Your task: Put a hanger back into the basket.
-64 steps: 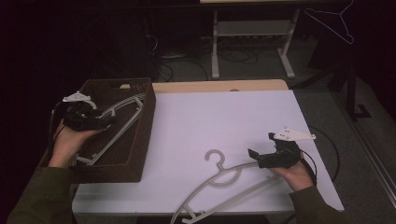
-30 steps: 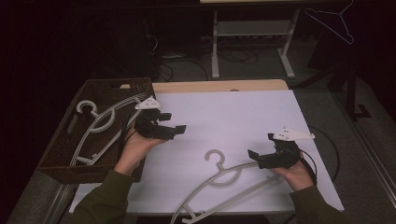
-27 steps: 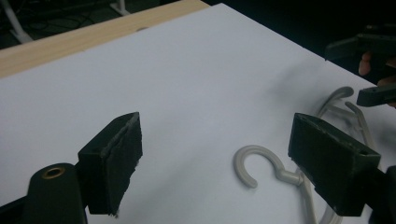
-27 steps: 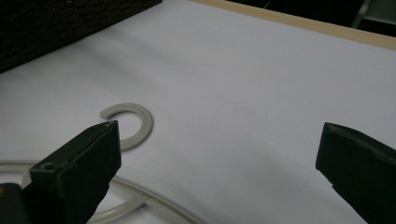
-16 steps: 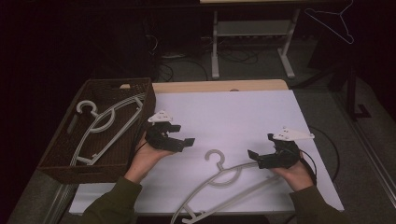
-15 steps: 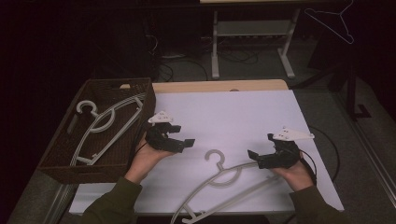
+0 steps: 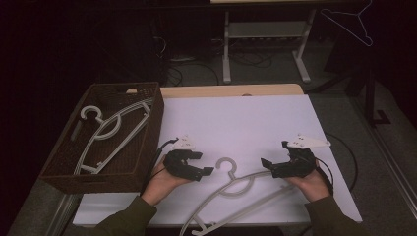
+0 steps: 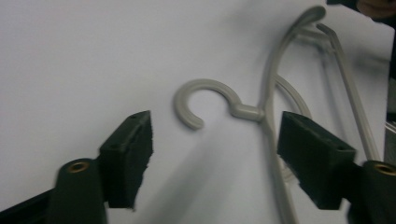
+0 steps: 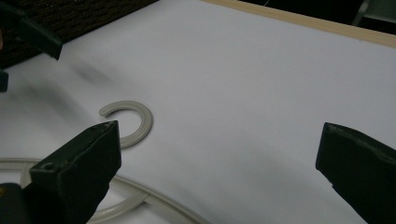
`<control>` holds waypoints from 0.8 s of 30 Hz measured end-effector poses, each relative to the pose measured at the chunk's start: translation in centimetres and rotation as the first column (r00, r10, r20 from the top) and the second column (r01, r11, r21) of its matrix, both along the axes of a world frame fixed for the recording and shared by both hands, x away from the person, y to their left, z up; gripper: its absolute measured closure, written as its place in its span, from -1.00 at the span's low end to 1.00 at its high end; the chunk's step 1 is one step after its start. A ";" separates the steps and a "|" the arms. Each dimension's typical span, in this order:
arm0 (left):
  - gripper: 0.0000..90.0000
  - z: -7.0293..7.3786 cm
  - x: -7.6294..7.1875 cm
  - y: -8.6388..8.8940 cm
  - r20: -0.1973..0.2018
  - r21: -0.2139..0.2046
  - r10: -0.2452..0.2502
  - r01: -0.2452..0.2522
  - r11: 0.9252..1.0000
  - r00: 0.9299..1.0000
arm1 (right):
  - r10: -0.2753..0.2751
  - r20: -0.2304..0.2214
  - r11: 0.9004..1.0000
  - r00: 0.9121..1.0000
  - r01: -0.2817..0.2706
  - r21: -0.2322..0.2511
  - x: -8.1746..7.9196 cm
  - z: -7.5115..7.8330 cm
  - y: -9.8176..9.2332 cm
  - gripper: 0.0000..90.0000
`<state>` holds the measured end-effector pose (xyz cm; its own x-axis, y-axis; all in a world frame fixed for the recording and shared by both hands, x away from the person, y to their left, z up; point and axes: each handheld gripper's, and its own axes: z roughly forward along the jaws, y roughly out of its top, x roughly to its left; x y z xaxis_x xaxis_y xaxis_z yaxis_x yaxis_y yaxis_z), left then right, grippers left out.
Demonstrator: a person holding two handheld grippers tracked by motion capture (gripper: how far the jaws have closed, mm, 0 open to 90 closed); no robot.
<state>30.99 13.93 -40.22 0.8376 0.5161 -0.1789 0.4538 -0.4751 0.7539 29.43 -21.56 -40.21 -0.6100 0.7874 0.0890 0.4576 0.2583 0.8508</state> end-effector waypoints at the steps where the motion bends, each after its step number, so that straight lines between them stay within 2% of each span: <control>1: -0.33 -0.2 -0.2 -0.3 -0.008 -0.006 -0.001 0.001 1.000 1.000 | 0.000 0.001 1.000 1.000 0.000 0.000 0.0 0.0 0.0 -1.00; 5: -0.15 -0.9 -1.0 -1.2 -0.031 0.021 -0.041 0.041 0.999 0.999 | -0.003 -0.002 1.000 1.000 0.003 0.000 0.0 0.0 0.0 -1.00; 10: 0.02 -1.9 -2.2 -2.3 -0.053 0.060 -0.086 0.089 0.994 0.995 | -0.010 -0.003 1.000 1.000 0.010 0.006 0.0 0.0 0.0 -1.00; 16: 0.20 -3.2 -3.3 -3.9 -0.057 0.124 -0.122 0.128 0.984 0.991 | -0.006 -0.002 1.000 1.000 0.006 0.002 0.0 0.0 0.0 -1.00; 17: 0.21 -3.3 -3.4 -3.9 -0.052 0.146 -0.132 0.138 0.980 0.990 | -0.007 0.002 1.000 1.000 0.007 0.003 0.0 0.0 0.0 -1.00; 18: 0.25 -3.5 -3.5 -4.0 -0.051 0.153 -0.127 0.134 0.979 0.991 | -0.007 0.000 1.000 1.000 0.007 0.004 0.0 0.0 0.0 -1.00; 19: 0.27 -3.6 -3.4 -4.1 -0.046 0.176 -0.138 0.143 0.974 0.989 | -0.009 0.001 1.000 1.000 0.009 0.006 0.0 0.0 0.0 -1.00; 21: 0.32 -3.7 -3.5 -4.1 -0.056 0.175 -0.145 0.153 0.973 0.988 | -0.010 -0.003 1.000 1.000 0.010 0.007 0.0 0.0 0.0 -1.00; 24: 0.46 -3.6 -3.6 -4.2 -0.052 0.186 -0.159 0.166 0.968 0.986 | -0.010 -0.003 1.000 1.000 0.010 0.008 0.0 0.0 0.0 -1.00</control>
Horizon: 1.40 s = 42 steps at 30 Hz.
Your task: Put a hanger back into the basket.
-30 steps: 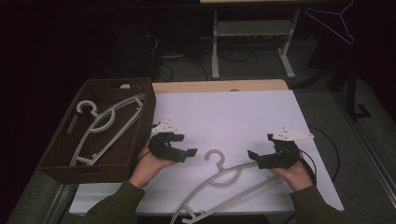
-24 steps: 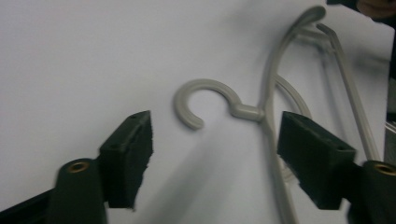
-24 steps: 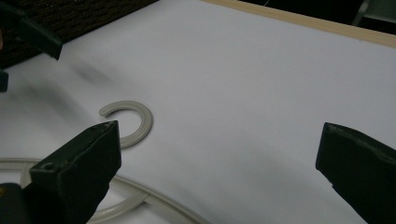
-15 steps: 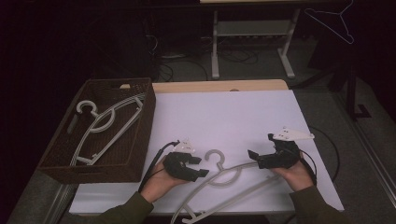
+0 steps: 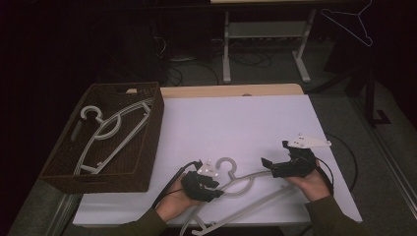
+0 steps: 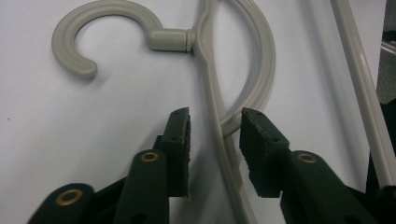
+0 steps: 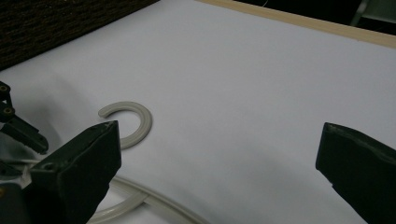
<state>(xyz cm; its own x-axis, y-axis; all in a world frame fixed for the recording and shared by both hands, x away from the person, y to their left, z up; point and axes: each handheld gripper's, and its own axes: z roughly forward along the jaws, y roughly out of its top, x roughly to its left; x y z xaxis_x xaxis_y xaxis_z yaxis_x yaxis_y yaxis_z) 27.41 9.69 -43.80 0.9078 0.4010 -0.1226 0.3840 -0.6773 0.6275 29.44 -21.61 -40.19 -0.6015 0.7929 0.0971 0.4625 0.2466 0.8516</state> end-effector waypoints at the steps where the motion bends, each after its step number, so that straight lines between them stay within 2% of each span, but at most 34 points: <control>1: 0.52 0.0 0.0 0.0 0.003 0.009 -0.006 0.006 1.000 1.000 | 0.000 0.001 1.000 1.000 0.000 -0.001 0.0 0.0 0.0 -1.00; 6: 0.67 -0.1 0.3 0.1 0.014 0.007 0.002 -0.002 1.000 1.000 | 0.002 0.004 1.000 1.000 -0.002 -0.003 0.0 0.0 0.0 -1.00; 9: 0.74 0.0 0.5 0.2 0.046 0.020 0.016 -0.017 1.000 0.999 | 0.002 0.003 1.000 1.000 -0.002 -0.003 0.0 0.0 0.0 -1.00; 13: 0.80 0.1 1.5 0.8 0.064 0.016 0.078 -0.079 0.997 0.995 | 0.003 0.005 1.000 1.000 -0.003 -0.003 0.0 0.0 0.0 -1.00; 19: 0.80 0.0 3.6 2.2 0.084 0.017 0.139 -0.141 0.990 0.987 | -0.001 -0.002 1.000 1.000 0.001 0.003 0.0 0.0 0.1 -1.00; 20: 0.80 0.1 4.1 2.5 0.082 0.025 0.144 -0.146 0.989 0.986 | 0.005 0.001 1.000 1.000 -0.005 -0.003 0.0 0.0 0.0 -1.00; 23: 0.80 0.0 5.1 3.4 0.068 0.009 0.186 -0.187 0.982 0.980 | 0.006 0.000 1.000 1.000 -0.006 -0.006 0.0 0.0 0.1 -1.00; 27: 0.80 -0.1 5.4 3.8 0.054 -0.006 0.199 -0.199 0.980 0.979 | 0.009 -0.002 1.000 1.000 -0.009 -0.008 0.1 -0.1 0.0 -1.00; 30: 0.73 0.0 5.5 4.0 0.038 -0.032 0.216 -0.215 0.976 0.976 | 0.009 -0.015 1.000 1.000 -0.009 -0.007 0.0 0.0 0.0 -0.94; 34: 0.39 0.5 5.7 4.9 0.020 -0.067 0.224 -0.222 0.973 0.974 | 0.024 -0.038 1.000 0.999 -0.025 -0.017 -0.1 0.1 0.0 -0.87; 38: 0.11 1.0 5.9 5.8 0.012 -0.122 0.242 -0.239 0.963 0.970 | 0.002 -0.061 1.000 0.998 -0.003 -0.018 -0.4 0.2 -0.4 -0.54; 39: 0.07 1.1 5.9 6.0 0.011 -0.131 0.246 -0.243 0.961 0.969 | -0.010 -0.064 1.000 0.998 0.008 -0.022 -0.5 0.3 -0.5 -0.40; 40: 0.01 1.1 5.9 6.1 0.005 -0.146 0.260 -0.257 0.955 0.966 | -0.014 -0.062 1.000 0.998 0.013 -0.025 -0.6 0.3 -0.7 -0.26; 42: -0.09 1.2 6.0 6.3 0.006 -0.155 0.263 -0.259 0.953 0.965 | -0.033 -0.063 0.999 0.997 0.031 -0.039 -0.8 0.3 -0.9 0.05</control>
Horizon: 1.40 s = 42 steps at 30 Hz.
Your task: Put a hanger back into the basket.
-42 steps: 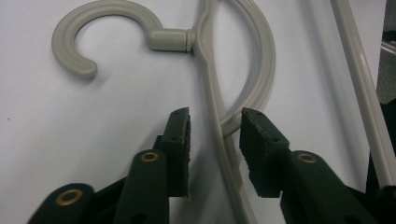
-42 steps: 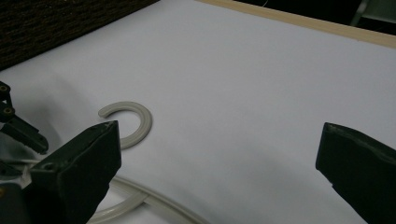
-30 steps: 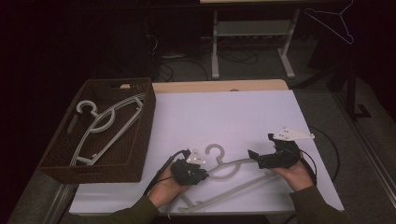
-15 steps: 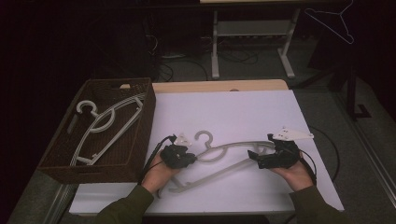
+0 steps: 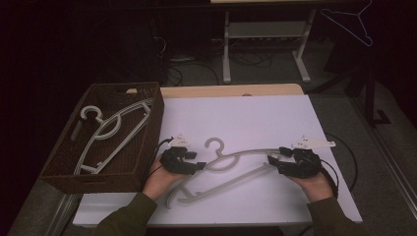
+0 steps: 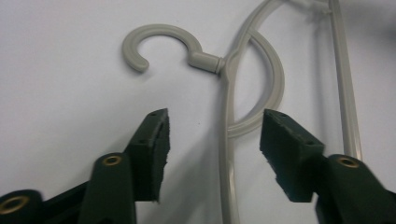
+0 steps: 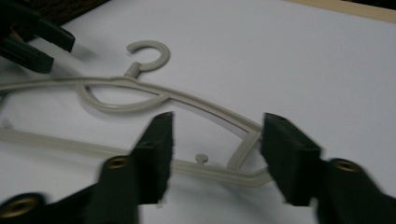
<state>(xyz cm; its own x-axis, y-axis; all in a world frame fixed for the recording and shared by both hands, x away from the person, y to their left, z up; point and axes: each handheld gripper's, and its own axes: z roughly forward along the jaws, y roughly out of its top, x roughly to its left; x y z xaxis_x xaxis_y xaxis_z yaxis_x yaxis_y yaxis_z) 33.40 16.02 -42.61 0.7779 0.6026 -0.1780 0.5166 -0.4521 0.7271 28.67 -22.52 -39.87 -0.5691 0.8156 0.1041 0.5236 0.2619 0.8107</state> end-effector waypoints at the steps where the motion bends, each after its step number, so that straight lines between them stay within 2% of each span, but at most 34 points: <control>1: -0.11 0.0 0.0 0.1 0.001 -0.006 0.004 -0.004 1.000 1.000 | 0.002 -0.005 1.000 1.000 -0.002 -0.006 -0.1 0.0 -0.1 0.14; 6: -0.24 0.0 0.1 0.4 -0.002 -0.002 0.011 -0.011 1.000 1.000 | -0.008 -0.046 0.999 0.999 0.005 -0.044 -0.1 -1.0 -0.5 0.75; 9: -0.28 0.0 0.1 0.3 0.000 -0.011 0.018 -0.018 1.000 1.000 | -0.006 -0.067 0.998 0.998 0.001 -0.070 0.4 -1.7 -0.4 0.98; 17: -0.30 0.0 0.2 0.4 0.001 -0.001 0.014 -0.014 1.000 1.000 | -0.008 -0.075 0.996 0.997 0.001 -0.095 1.2 -2.4 -0.1 0.99; 21: -0.30 0.0 0.2 0.4 0.001 -0.010 0.023 -0.023 1.000 1.000 | -0.001 -0.080 0.995 0.997 -0.008 -0.104 1.4 -2.6 0.1 0.99; 36: -0.30 0.0 0.2 0.4 0.001 -0.005 0.027 -0.027 1.000 1.000 | -0.005 -0.099 0.992 0.995 -0.008 -0.129 1.5 -3.4 0.5 1.00; 42: -0.31 -0.1 -0.1 0.0 0.001 0.008 -0.004 0.004 1.000 1.000 | -0.012 -0.111 0.992 0.994 -0.003 -0.127 1.4 -3.6 0.4 1.00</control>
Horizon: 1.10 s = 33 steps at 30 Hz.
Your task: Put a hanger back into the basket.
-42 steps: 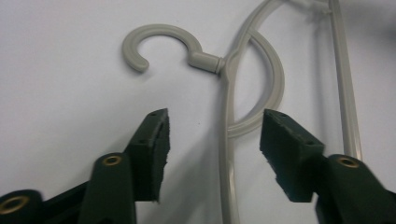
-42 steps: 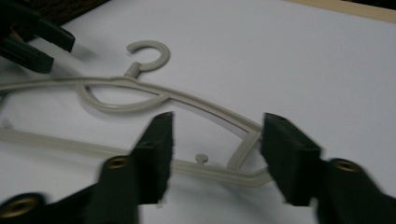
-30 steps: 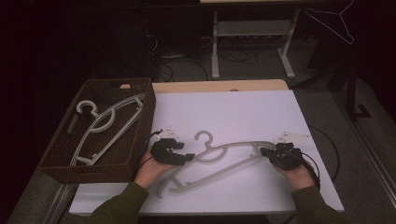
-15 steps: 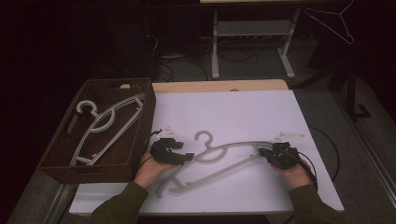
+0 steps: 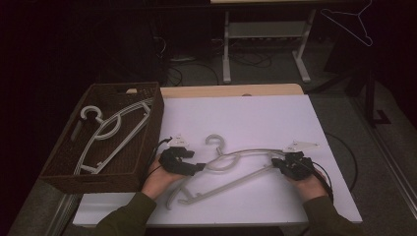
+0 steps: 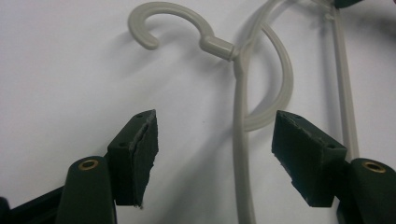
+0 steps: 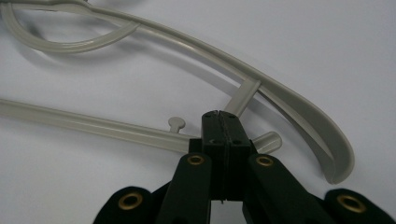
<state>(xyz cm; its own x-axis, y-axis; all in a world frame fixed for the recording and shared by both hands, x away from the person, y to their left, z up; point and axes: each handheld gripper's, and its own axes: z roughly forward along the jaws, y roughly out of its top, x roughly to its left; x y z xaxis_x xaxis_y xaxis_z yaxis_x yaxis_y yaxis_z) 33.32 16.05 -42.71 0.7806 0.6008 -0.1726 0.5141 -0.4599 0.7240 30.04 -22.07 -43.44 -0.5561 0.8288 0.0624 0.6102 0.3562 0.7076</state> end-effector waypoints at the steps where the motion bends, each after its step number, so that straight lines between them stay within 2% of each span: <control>1: -0.32 0.0 0.0 -0.1 -0.002 0.010 -0.009 0.009 1.000 1.000 | 0.001 0.000 1.000 1.000 -0.001 -0.002 0.0 0.0 0.0 1.00; 5: -0.33 -0.3 -0.2 -0.6 -0.010 0.039 -0.047 0.048 0.998 0.999 | 0.002 -0.004 1.000 1.000 -0.002 -0.003 0.0 -0.1 0.0 1.00; 6: -0.33 -0.4 -0.3 -0.8 -0.013 0.036 -0.043 0.043 0.998 0.999 | 0.001 -0.005 1.000 1.000 -0.001 -0.003 0.0 -0.1 0.0 1.00; 12: -0.25 -0.8 -0.5 -1.9 -0.016 0.095 -0.095 0.096 0.991 0.995 | -0.003 -0.013 1.000 1.000 0.003 0.000 -0.1 -0.1 0.0 1.00; 13: -0.22 -0.8 -0.5 -2.0 -0.018 0.117 -0.110 0.112 0.987 0.994 | -0.003 -0.013 1.000 1.000 0.003 -0.001 -0.1 -0.2 0.0 1.00; 15: -0.08 -0.9 -0.4 -2.4 -0.012 0.137 -0.117 0.118 0.984 0.993 | -0.005 -0.016 1.000 1.000 0.005 0.001 -0.1 -0.2 0.0 1.00; 16: -0.02 -1.0 -0.5 -2.6 -0.015 0.127 -0.108 0.109 0.986 0.994 | -0.004 -0.019 1.000 1.000 0.004 0.000 -0.1 -0.2 0.0 1.00; 17: 0.01 -0.9 -0.4 -2.7 -0.013 0.151 -0.123 0.124 0.981 0.992 | -0.004 -0.018 1.000 1.000 0.004 0.001 -0.1 -0.2 0.0 1.00; 20: 0.16 -1.0 -0.5 -3.1 -0.016 0.172 -0.133 0.134 0.976 0.991 | -0.001 -0.014 1.000 1.000 0.001 -0.001 0.0 -0.2 0.0 1.00; 30: 0.76 -1.0 -0.5 -3.6 0.015 0.219 -0.120 0.114 0.969 0.993 | 0.003 -0.008 1.000 1.000 -0.003 -0.003 0.0 -0.2 -0.1 1.00; 33: 0.80 -1.0 -0.5 -3.6 0.007 0.215 -0.110 0.106 0.971 0.994 | -0.001 -0.015 1.000 1.000 0.001 0.001 -0.1 -0.2 0.0 1.00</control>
